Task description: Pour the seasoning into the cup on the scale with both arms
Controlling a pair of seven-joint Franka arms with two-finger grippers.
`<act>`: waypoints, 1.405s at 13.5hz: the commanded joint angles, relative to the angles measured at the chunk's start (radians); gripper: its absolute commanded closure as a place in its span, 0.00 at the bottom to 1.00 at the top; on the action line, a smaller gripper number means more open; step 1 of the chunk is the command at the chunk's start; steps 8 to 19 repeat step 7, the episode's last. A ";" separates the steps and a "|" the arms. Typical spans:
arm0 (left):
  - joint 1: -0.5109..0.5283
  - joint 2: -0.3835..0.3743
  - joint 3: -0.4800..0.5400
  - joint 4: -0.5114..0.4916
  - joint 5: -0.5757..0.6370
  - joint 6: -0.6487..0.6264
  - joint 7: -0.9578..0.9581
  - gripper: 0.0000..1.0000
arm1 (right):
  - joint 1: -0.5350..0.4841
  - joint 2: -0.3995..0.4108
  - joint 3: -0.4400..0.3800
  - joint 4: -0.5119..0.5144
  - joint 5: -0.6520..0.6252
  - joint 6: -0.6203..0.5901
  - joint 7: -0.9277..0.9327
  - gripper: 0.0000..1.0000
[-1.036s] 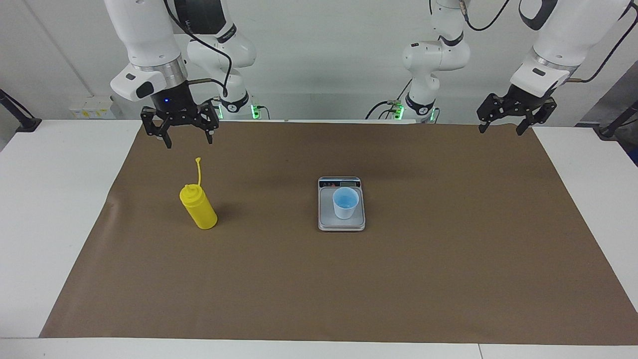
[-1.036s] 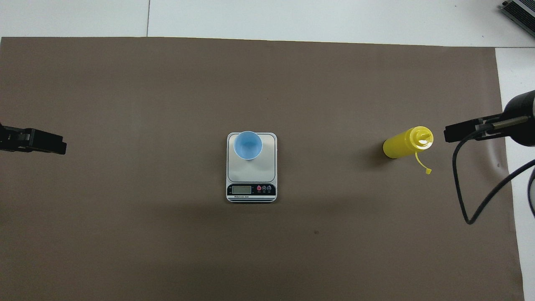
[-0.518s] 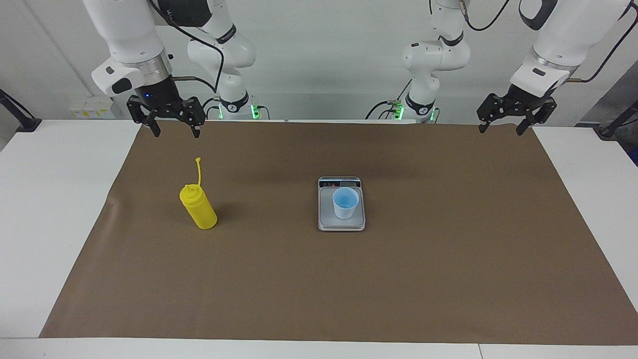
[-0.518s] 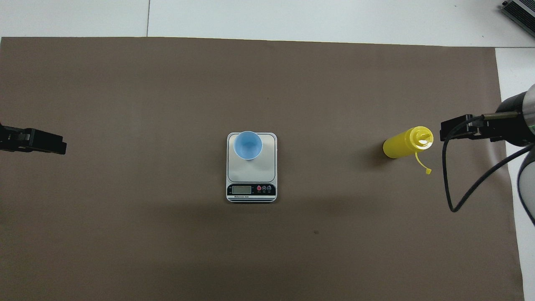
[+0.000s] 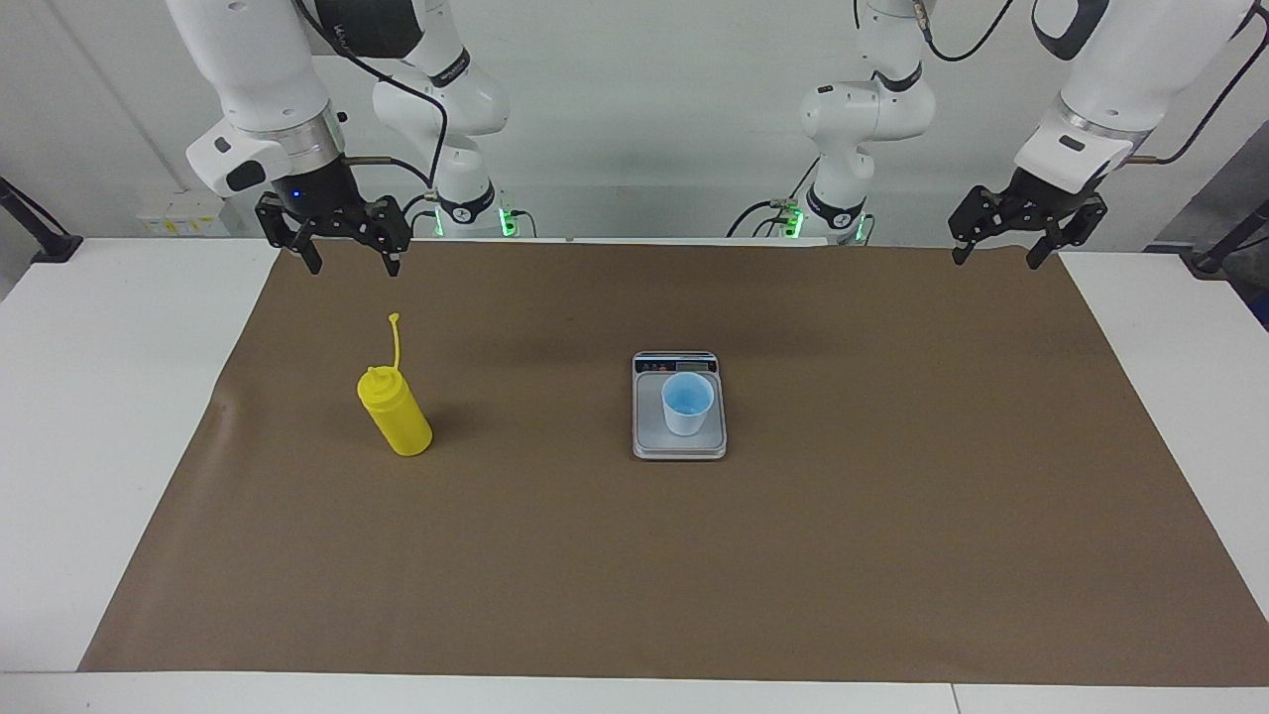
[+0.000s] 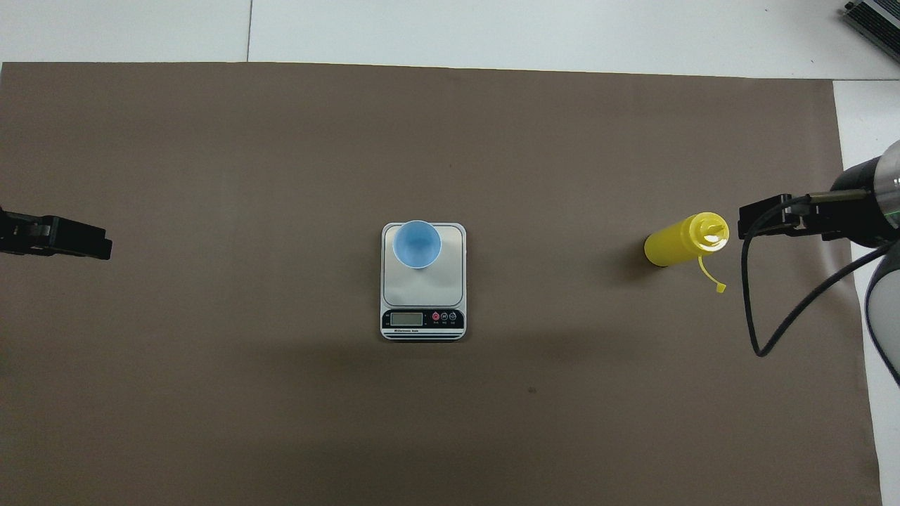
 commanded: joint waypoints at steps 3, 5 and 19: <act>0.014 -0.015 -0.008 -0.007 -0.007 -0.016 -0.003 0.00 | -0.010 -0.023 0.005 -0.029 0.002 0.004 0.016 0.00; 0.016 -0.015 -0.008 -0.007 -0.006 -0.016 -0.003 0.00 | -0.013 -0.022 0.004 -0.027 0.002 0.004 0.016 0.00; 0.016 -0.015 -0.008 -0.007 -0.007 -0.016 -0.002 0.00 | -0.013 -0.023 0.004 -0.027 0.002 0.004 0.014 0.00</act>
